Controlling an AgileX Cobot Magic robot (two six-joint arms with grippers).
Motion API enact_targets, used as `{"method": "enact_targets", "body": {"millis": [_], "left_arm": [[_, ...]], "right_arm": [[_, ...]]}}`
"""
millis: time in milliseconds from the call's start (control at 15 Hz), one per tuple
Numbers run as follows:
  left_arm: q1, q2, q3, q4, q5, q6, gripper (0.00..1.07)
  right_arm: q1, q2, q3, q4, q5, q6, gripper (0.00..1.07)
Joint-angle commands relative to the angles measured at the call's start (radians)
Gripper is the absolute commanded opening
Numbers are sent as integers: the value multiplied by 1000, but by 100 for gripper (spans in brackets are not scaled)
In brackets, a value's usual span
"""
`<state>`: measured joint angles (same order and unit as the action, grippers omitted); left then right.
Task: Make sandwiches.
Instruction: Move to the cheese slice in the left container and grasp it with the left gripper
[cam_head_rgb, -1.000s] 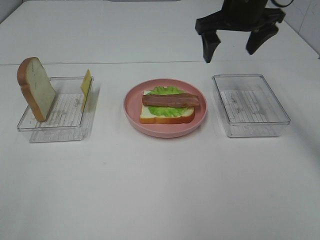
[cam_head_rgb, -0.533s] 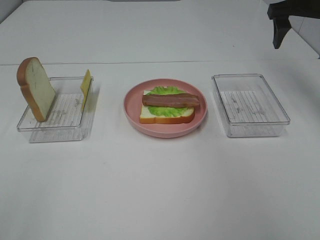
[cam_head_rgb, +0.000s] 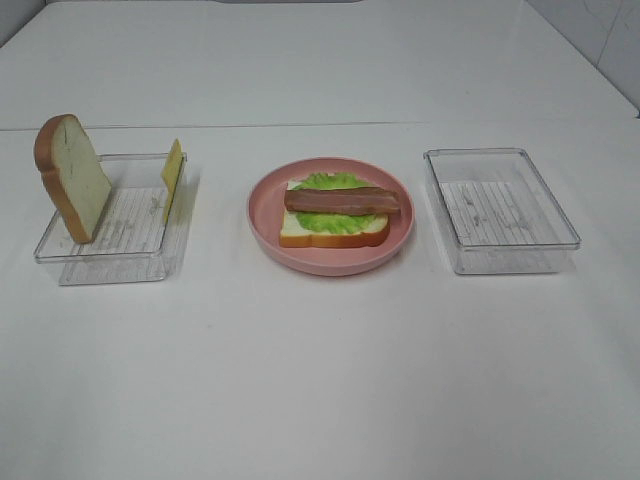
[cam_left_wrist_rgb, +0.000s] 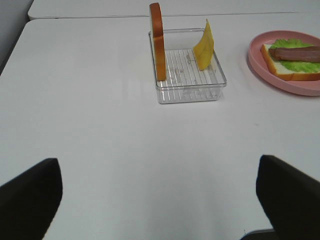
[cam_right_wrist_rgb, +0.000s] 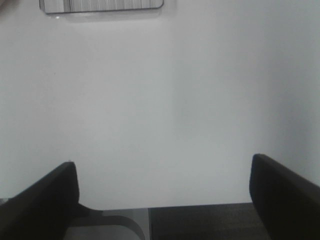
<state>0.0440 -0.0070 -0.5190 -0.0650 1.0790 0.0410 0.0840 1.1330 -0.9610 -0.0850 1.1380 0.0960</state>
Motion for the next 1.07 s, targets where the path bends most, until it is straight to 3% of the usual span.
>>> {"method": "enact_targets", "body": {"millis": [67, 400, 867, 1067], "left_arm": [[-6, -14, 2, -6, -9, 0, 98], [-6, -14, 2, -6, -9, 0, 98], [-6, -14, 2, -6, -9, 0, 98], [-6, -15, 2, -7, -9, 1, 98]], "right_arm": [[-1, -358, 174, -6, -8, 13, 89], [-1, -860, 333, 54, 58, -8, 89], [-6, -1117, 462, 128, 50, -146, 89], [-88, -1169, 483, 189, 10, -240, 89]]}}
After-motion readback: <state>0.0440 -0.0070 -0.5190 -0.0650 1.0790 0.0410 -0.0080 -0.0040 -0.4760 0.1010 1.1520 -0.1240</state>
